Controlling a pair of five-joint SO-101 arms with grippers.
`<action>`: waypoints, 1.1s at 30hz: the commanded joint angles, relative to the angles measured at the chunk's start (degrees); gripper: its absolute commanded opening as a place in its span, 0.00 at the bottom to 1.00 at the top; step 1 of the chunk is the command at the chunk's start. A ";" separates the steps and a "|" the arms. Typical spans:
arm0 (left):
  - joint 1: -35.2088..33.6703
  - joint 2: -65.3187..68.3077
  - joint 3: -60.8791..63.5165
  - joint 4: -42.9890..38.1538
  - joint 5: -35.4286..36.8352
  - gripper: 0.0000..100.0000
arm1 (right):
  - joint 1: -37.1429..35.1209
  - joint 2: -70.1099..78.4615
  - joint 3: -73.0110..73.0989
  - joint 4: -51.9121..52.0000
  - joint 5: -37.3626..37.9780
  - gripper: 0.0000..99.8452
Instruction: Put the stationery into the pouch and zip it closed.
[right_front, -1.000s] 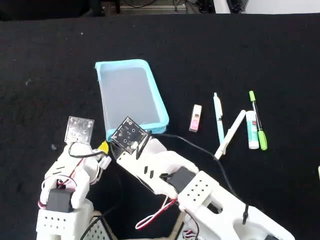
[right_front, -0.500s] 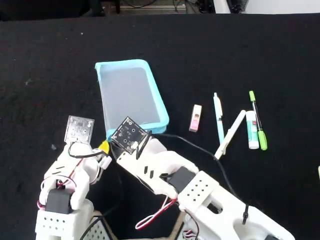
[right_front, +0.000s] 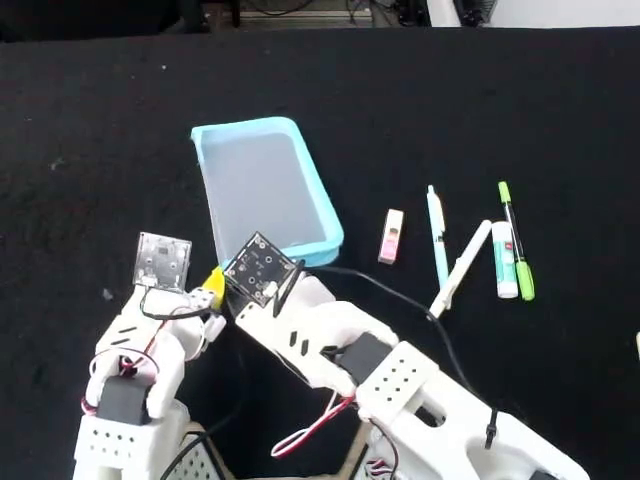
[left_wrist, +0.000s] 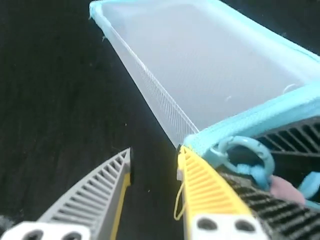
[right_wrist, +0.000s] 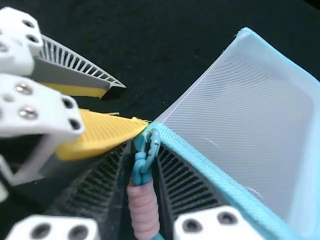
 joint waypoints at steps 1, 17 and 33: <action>0.40 0.00 -0.13 -2.37 0.44 0.16 | -0.79 -2.15 -0.66 -1.49 0.00 0.01; 0.75 0.00 -10.86 11.87 -4.57 0.16 | -0.79 -2.15 -0.66 -1.49 0.00 0.01; 1.45 -0.09 -2.77 1.05 -0.88 0.16 | -0.79 -2.24 -0.66 -1.41 0.00 0.01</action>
